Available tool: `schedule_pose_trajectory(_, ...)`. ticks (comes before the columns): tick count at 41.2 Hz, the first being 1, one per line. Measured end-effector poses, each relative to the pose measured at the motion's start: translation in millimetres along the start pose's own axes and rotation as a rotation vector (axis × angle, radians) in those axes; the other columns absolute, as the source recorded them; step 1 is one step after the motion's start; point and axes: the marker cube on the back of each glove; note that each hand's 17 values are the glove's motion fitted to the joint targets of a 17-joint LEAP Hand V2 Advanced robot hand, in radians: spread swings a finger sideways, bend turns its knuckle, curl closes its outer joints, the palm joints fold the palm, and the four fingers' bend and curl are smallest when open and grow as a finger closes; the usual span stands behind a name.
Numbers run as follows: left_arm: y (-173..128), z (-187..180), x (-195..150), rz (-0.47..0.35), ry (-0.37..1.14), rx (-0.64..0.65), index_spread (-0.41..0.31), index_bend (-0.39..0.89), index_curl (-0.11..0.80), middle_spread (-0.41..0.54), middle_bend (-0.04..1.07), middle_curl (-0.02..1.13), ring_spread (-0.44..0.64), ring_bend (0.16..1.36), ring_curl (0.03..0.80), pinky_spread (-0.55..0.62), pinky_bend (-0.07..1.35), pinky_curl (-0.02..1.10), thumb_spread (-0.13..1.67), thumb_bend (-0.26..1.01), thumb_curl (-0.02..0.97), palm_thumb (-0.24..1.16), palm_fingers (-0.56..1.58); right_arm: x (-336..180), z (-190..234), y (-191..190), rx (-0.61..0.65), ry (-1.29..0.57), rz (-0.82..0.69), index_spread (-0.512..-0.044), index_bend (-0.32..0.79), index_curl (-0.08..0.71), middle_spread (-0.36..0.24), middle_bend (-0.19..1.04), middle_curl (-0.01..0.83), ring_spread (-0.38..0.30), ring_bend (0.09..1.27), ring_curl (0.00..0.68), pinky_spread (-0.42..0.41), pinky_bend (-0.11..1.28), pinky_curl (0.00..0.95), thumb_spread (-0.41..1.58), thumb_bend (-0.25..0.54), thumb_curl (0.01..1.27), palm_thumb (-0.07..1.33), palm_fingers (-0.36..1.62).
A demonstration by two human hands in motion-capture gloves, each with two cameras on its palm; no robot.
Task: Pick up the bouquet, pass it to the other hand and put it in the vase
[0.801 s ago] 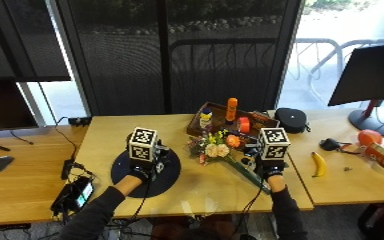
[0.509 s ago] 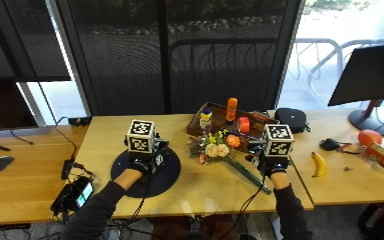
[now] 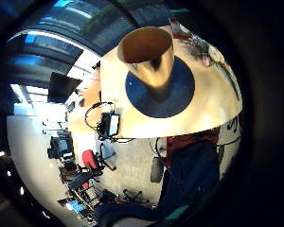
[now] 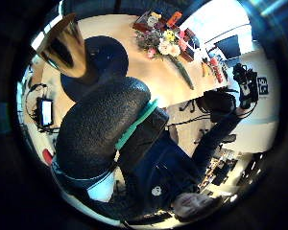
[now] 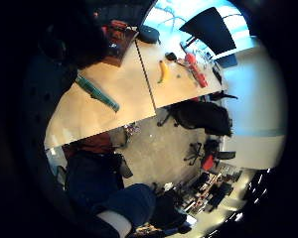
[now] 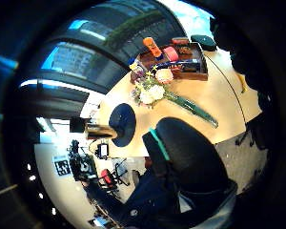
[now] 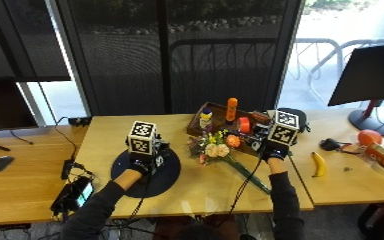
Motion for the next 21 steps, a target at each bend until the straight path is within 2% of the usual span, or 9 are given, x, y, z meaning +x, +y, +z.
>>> schedule_pose_trajectory(5, 0, 1, 1, 0.006, 0.001, 0.0, -0.039, 0.12, 0.17, 0.259, 0.2, 0.26, 0.26, 0.7, 0.265, 0.36, 0.5, 0.28, 1.09, -0.02, 0.192, 0.02, 0.09, 5, 19, -19, -0.063, -0.062, 0.093, -0.26, 0.05, 0.145, -0.12, 0.29, 0.363, -0.162, 0.54, 0.365, -0.036, 0.5, 0.334, 1.17, 0.077, 0.2, 0.41, 0.78)
schedule_pose_trajectory(13, 3, 7, 5, 0.025, 0.001, -0.014, -0.039, 0.12, 0.185, 0.25, 0.2, 0.28, 0.26, 0.71, 0.273, 0.36, 0.5, 0.29, 1.1, -0.02, 0.21, 0.01, 0.08, 20, 76, -41, -0.137, -0.144, 0.206, -0.217, 0.04, 0.123, -0.096, 0.29, 0.386, -0.151, 0.57, 0.381, -0.014, 0.55, 0.352, 1.15, 0.038, 0.23, 0.44, 0.74)
schedule_pose_trajectory(21, 4, 12, 8, 0.032, -0.009, -0.024, -0.039, 0.12, 0.199, 0.248, 0.2, 0.3, 0.26, 0.71, 0.277, 0.36, 0.49, 0.3, 1.1, -0.02, 0.224, 0.01, 0.08, 29, 145, -48, -0.237, -0.164, 0.215, -0.186, 0.06, 0.118, -0.083, 0.3, 0.408, -0.151, 0.59, 0.393, 0.0, 0.57, 0.362, 1.11, 0.02, 0.27, 0.51, 0.69)
